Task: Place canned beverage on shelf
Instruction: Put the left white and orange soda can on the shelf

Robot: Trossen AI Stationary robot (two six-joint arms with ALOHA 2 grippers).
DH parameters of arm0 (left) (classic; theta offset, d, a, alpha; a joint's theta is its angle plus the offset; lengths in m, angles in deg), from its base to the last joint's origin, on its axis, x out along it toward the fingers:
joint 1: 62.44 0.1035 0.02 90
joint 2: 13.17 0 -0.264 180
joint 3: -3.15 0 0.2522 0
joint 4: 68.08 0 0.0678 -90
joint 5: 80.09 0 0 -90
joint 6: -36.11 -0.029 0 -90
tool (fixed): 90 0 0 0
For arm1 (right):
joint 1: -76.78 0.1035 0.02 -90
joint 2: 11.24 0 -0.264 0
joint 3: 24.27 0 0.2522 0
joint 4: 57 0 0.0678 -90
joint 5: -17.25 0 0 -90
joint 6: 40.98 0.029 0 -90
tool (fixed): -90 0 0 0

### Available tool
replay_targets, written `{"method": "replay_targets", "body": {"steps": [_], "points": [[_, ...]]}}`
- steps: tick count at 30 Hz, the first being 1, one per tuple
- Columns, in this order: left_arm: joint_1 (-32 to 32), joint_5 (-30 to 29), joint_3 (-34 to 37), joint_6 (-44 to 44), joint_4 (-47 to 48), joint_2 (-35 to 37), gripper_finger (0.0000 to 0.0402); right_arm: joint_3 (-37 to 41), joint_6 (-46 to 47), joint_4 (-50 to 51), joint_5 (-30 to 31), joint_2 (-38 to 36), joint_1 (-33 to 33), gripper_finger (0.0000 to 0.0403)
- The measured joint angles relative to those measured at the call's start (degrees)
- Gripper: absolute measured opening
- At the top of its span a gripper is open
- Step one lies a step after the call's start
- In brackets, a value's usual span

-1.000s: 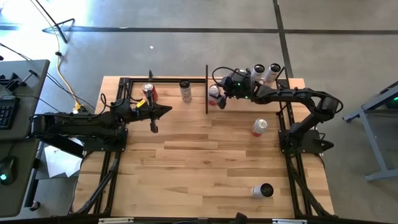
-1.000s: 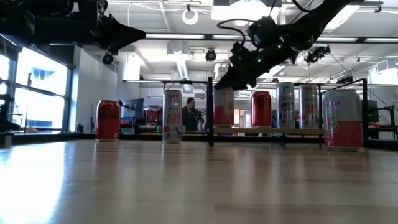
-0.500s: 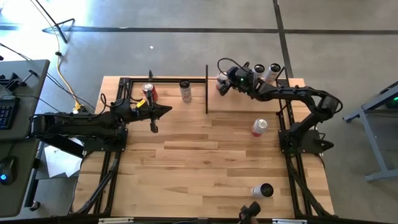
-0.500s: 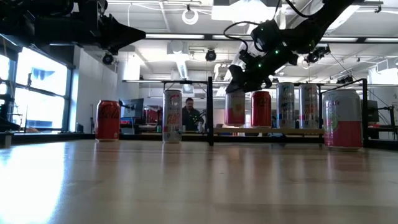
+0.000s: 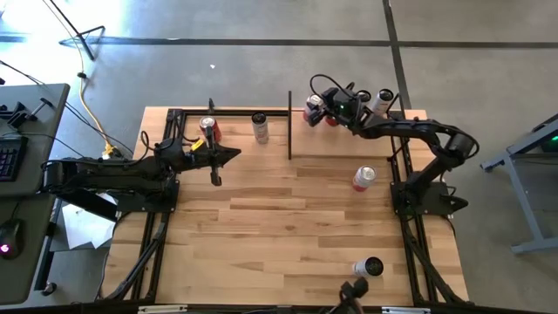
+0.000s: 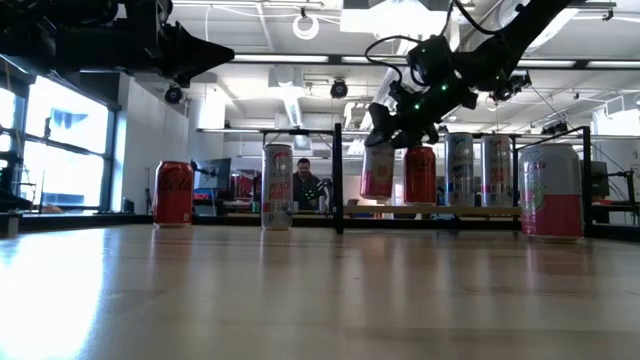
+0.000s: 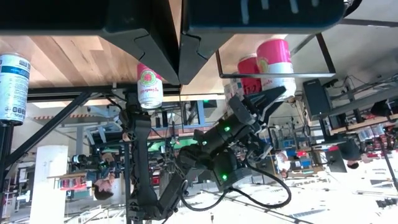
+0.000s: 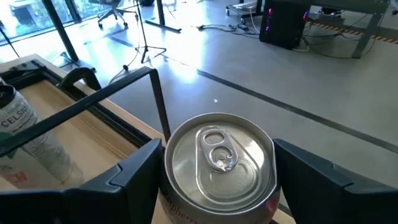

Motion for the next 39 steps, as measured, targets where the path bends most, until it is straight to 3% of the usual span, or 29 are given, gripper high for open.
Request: {"method": "replay_targets", "body": {"steps": [9,19,25,39], "points": [[0.01,0.0,0.0,0.13,0.01,0.0,0.0,-0.52,0.24,-3.36,1.44,2.49,0.33,0.0259],[-0.01,0.0,0.0,0.18,0.03,0.01,0.0,-6.72,0.78,6.82,1.73,2.93,2.1,0.0259],[0.0,0.0,0.0,0.37,0.03,0.0,0.0,-8.68,1.11,9.49,6.06,2.91,3.29,0.0259],[-0.03,0.0,0.0,0.39,0.03,0.01,0.0,-9.81,1.22,9.22,8.81,6.18,4.2,0.0247]]}}
